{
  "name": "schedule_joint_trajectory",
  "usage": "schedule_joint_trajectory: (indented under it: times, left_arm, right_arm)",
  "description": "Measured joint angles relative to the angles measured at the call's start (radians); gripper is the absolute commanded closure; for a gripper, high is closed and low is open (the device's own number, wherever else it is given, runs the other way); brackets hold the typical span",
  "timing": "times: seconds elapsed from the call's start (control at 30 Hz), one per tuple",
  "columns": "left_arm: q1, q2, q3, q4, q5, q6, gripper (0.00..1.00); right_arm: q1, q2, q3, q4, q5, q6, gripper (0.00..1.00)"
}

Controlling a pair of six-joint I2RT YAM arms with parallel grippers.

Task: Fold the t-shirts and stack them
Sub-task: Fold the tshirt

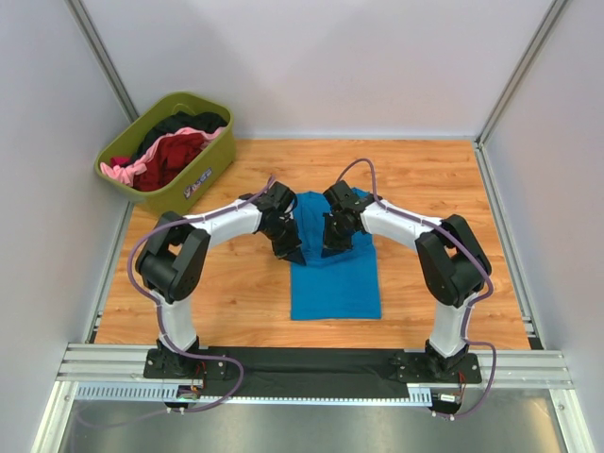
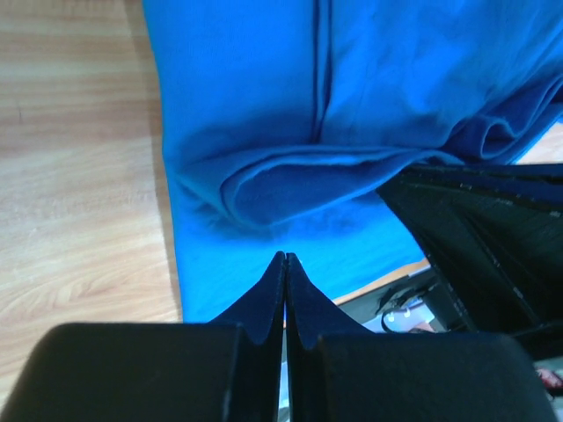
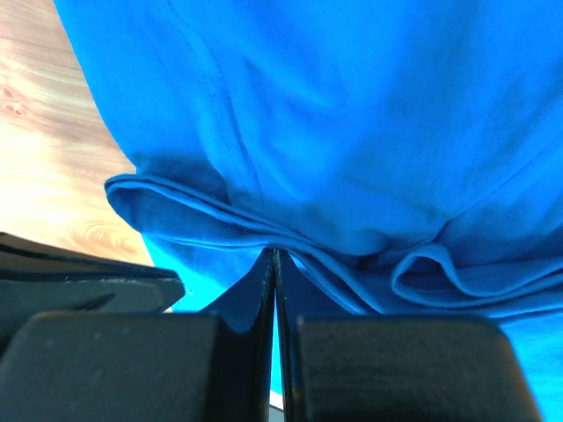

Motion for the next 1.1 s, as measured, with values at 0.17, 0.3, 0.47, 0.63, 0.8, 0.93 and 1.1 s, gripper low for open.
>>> schedule_joint_trajectory:
  times: [0.17, 0.3, 0.47, 0.63, 0.8, 0.93, 1.1]
  left_arm:
    - [-0.003, 0.035, 0.048, -0.003, -0.032, -0.003, 1.00]
    - [-0.002, 0.075, 0.110, -0.010, -0.066, -0.003, 1.00]
    - [-0.002, 0.103, 0.145, -0.019, -0.102, -0.002, 1.00]
    - [0.000, 0.116, 0.145, -0.036, -0.132, -0.002, 1.00]
    - [0.008, 0.122, 0.146, -0.050, -0.149, -0.002, 1.00]
    - [0.019, 0.130, 0.156, -0.065, -0.166, -0.002, 1.00]
    - [0.026, 0.138, 0.162, -0.082, -0.190, 0.003, 1.00]
  right_arm:
    - [0.000, 0.002, 0.000, 0.000, 0.005, -0.004, 1.00]
    - [-0.005, 0.002, 0.005, -0.002, 0.005, -0.014, 1.00]
    - [-0.025, -0.004, 0.032, -0.014, 0.001, -0.034, 1.00]
    - [-0.087, -0.086, -0.009, -0.031, -0.009, -0.051, 0.99]
    - [-0.158, -0.177, -0.080, -0.048, -0.010, -0.077, 1.00]
    - [-0.227, -0.187, -0.146, -0.059, -0.012, -0.098, 1.00]
    - [-0.286, -0.163, -0.154, -0.049, -0.015, -0.124, 1.00]
